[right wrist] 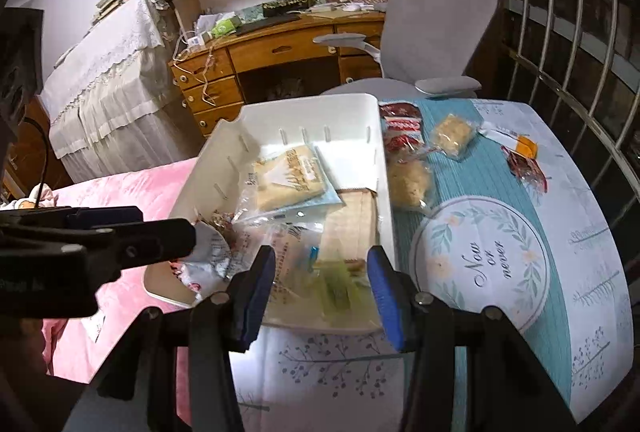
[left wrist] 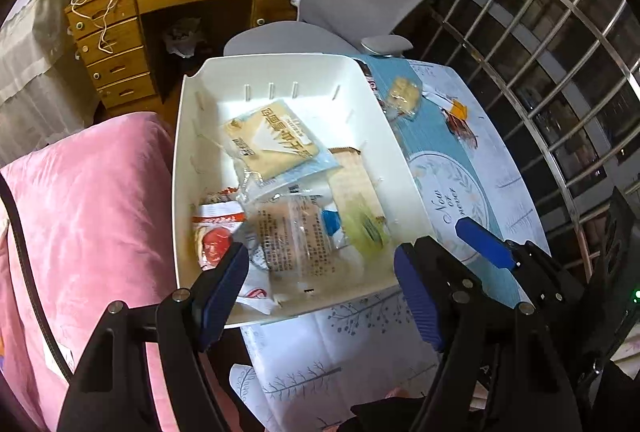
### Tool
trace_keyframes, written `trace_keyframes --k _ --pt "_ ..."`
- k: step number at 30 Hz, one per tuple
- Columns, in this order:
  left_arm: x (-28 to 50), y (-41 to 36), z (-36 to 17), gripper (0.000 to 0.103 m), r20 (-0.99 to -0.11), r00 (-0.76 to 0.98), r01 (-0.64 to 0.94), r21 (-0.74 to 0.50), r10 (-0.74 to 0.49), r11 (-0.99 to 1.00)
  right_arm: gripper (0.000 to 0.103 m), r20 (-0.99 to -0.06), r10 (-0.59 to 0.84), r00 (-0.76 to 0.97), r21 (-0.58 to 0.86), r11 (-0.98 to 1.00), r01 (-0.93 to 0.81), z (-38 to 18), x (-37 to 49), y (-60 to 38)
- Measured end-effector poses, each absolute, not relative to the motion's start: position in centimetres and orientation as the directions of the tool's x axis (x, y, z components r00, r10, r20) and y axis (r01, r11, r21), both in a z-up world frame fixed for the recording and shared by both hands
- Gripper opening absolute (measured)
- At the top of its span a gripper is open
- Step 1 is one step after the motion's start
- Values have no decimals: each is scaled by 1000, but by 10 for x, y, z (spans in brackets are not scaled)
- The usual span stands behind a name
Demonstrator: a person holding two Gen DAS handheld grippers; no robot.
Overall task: Organize snacks
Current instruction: 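Carry the printed bag and green packet over the white tray and release both, then move both grippers back from the tray to the remaining snacks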
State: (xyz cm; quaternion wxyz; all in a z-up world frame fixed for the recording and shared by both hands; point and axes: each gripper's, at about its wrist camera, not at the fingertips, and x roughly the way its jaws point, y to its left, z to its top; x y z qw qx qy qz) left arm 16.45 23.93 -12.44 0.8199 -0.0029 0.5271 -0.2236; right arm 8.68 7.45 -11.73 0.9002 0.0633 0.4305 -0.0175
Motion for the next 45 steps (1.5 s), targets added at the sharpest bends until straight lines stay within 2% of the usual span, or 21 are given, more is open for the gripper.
trace_keyframes --k 11,21,45 --pt "150 213 -127 74 -864 314 416 -246 -393 875 49 -815 -36 578 98 975 199 -127 70 39" --pt "134 162 -121 74 -881 288 440 -227 -375 869 49 -849 -46 526 154 931 331 -138 52 -35" --pt "130 -58 -139 74 -929 248 251 -211 -274 945 50 -881 28 473 140 969 203 -134 62 -266"
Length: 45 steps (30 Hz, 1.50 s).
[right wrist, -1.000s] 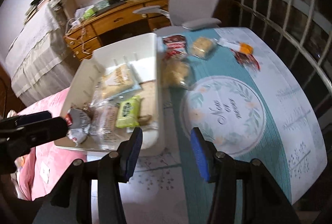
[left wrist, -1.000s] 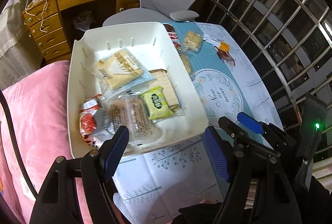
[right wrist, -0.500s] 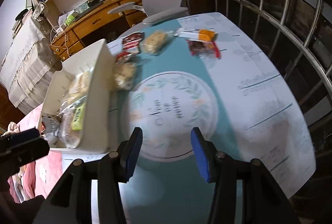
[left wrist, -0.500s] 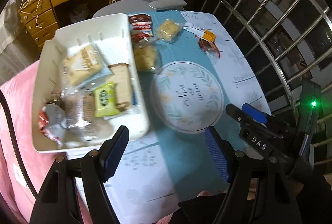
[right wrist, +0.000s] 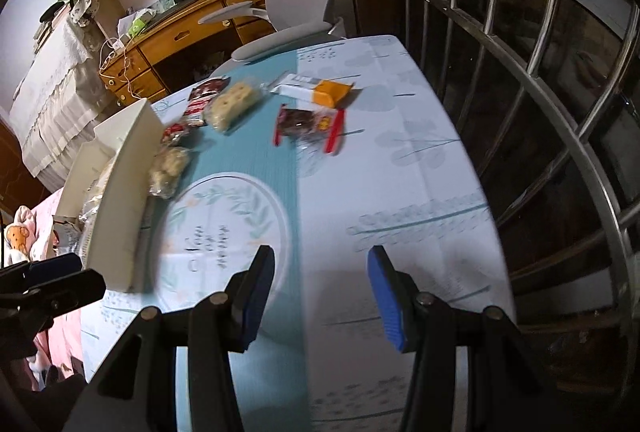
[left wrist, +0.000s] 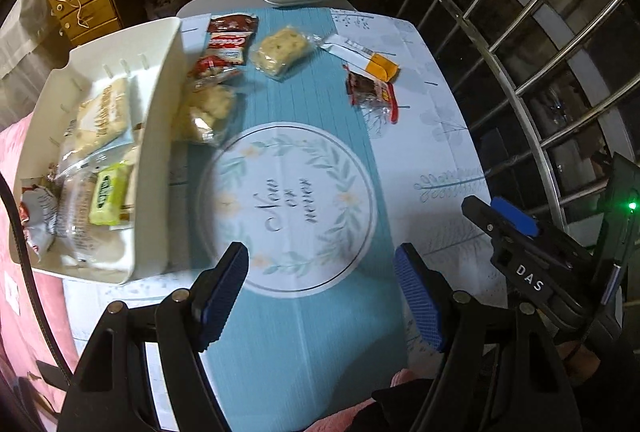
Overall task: Organize snacks
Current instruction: 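Move both grippers back from the tray to the remaining snacks, then grasp the dark chocolate bar with the left gripper while the right gripper grasps the white-orange bar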
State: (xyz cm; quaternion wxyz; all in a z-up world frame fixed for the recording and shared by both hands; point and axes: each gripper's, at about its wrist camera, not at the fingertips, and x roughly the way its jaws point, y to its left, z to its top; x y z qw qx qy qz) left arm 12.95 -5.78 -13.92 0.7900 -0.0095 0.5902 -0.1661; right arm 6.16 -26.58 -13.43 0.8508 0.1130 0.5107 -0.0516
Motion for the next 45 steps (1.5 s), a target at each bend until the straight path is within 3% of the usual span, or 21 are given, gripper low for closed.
trace_keyframes --k 10,14,27,45 --pt "166 -113 -147 78 -952 212 248 -166 -221 954 55 -872 46 487 124 984 130 -129 99 -321" --pt "191 -130 -153 79 -960 187 247 -157 -206 956 61 -864 52 500 106 991 81 -127 120 -329" --pt "273 -165 -180 79 -955 204 235 -167 -217 958 61 -802 127 583 97 992 -83 -127 210 -340" --pt "328 -193 -255 79 -942 215 264 -198 -258 944 61 -815 201 543 64 963 -260 -198 306 -345"
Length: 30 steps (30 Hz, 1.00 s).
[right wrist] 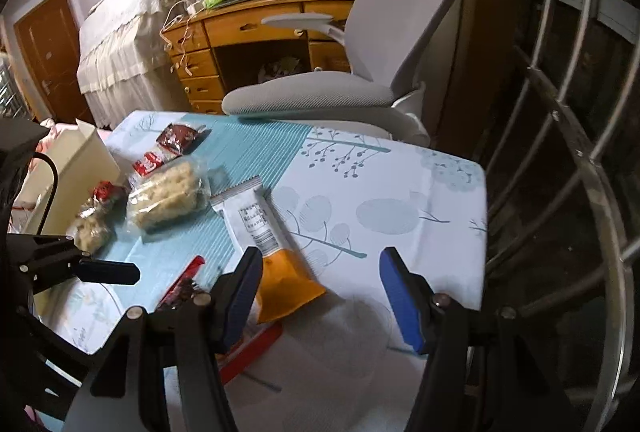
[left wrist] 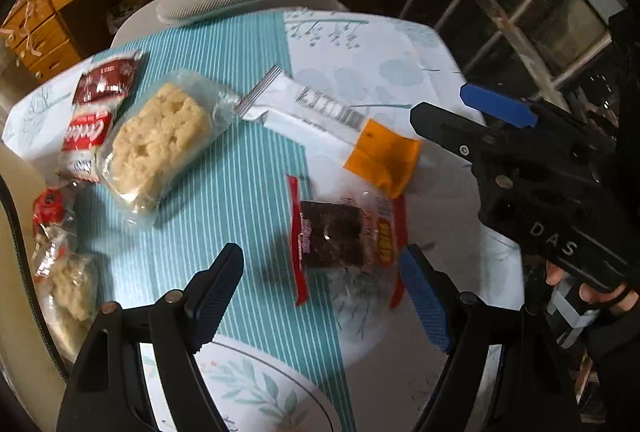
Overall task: Organize snacks
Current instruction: 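Grasp the dark chocolate bar with the left gripper while the right gripper grasps the white-orange bar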
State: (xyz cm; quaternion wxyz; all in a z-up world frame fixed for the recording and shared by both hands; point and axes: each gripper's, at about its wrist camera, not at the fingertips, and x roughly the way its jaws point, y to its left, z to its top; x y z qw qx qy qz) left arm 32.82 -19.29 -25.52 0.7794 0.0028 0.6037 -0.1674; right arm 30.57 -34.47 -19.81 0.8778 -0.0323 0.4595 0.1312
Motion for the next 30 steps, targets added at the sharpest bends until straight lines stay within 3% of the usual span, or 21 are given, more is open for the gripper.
trace_keyframes --k 17,23,26,30 --pt "336 -207 -280 78 -936 261 245 -174 -238 954 61 -839 246 486 66 931 -358 -232 315 -322" --pt "336 -218 -281 65 -924 307 293 -137 -229 946 61 -856 239 459 48 919 -391 -239 318 -312" --pt "336 -220 -280 51 -916 328 305 -131 -233 943 55 -869 219 444 44 927 -371 -242 320 -309" --pt "336 -216 -279 46 -911 339 316 -126 -236 940 44 -879 200 433 43 937 -346 -241 319 -308"
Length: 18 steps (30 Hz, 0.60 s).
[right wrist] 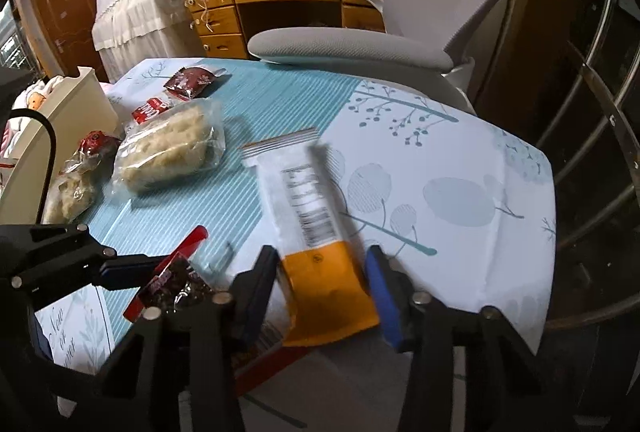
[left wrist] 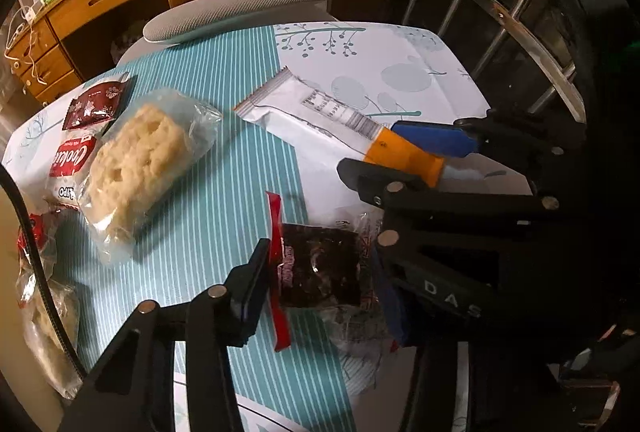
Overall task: Organize snacks
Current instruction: 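Grasp the dark chocolate bar with the left gripper while the right gripper grasps the white-orange bar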
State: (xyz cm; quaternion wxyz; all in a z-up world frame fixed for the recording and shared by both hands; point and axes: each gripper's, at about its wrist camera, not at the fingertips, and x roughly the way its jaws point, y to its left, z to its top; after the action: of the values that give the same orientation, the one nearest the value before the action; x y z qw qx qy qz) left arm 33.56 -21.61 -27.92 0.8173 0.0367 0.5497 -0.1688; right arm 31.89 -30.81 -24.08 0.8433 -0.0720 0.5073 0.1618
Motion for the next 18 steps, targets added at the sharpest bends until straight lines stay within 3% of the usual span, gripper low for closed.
trace_keyframes --k 2,18 --pt "335 -211 -279 41 -907 344 320 -132 -245 938 43 -886 200 417 57 942 -331 -240 318 -309" --pt "298 -185 -269 41 -924 314 321 -111 -216 940 33 -915 227 334 206 974 -96 -229 269 -320"
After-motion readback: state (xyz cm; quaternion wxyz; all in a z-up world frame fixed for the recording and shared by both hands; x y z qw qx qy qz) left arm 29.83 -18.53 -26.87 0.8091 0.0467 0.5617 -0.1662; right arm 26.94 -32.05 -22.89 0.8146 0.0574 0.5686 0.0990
